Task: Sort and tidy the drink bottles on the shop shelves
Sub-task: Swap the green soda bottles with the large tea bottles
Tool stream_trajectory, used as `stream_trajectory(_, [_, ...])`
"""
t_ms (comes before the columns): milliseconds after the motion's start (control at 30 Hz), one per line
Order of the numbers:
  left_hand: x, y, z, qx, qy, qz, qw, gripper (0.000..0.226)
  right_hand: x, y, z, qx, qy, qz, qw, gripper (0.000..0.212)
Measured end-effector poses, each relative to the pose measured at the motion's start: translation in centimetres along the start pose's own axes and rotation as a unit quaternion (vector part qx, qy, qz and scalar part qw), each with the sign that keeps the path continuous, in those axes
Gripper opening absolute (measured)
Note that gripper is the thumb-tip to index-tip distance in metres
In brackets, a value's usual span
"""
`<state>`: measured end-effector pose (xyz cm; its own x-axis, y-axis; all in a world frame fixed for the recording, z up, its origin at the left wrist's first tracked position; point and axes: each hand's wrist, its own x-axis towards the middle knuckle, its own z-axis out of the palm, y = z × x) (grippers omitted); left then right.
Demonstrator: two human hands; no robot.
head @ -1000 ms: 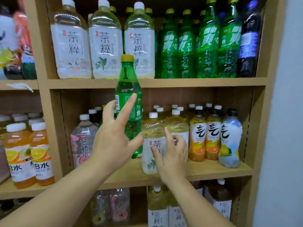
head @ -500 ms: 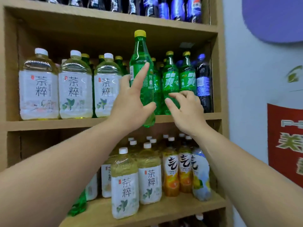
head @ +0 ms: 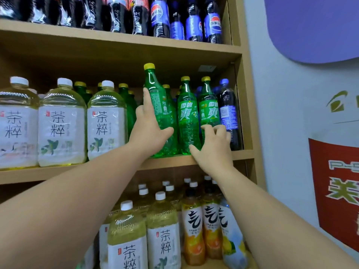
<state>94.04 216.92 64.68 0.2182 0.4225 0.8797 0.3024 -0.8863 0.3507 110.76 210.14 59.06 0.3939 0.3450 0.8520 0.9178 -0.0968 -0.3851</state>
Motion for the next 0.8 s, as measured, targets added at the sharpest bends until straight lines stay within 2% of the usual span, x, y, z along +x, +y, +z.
stream_trajectory(167, [0.7, -2.1, 1.0, -0.114, -0.05, -0.054, 0.991, 0.122, 0.2, 0.7, 0.4, -0.008, 0.022, -0.007, 1.0, 0.064])
stream_trajectory(400, [1.4, -3.3, 0.9, -0.206, -0.115, -0.143, 0.961, 0.103, 0.2, 0.9, 0.6, 0.001, 0.009, -0.009, 1.0, 0.064])
stream_trajectory(600, [1.2, -2.9, 1.2, -0.26, -0.156, -0.152, 0.941, 0.094, 0.2, 0.9, 0.4, 0.002, 0.005, -0.01, 1.0, 0.069])
stream_trajectory(700, [1.1, -2.7, 1.3, -0.248, -0.167, -0.154, 0.942, 0.078, 0.3, 1.0, 0.2, 0.012, 0.013, 0.011, 1.0, 0.084])
stream_trajectory(800, [1.0, -2.7, 1.3, -0.235, -0.17, -0.164, 0.943, 0.079, 0.5, 1.1, 0.0, 0.022, 0.015, 0.033, 0.999, 0.101])
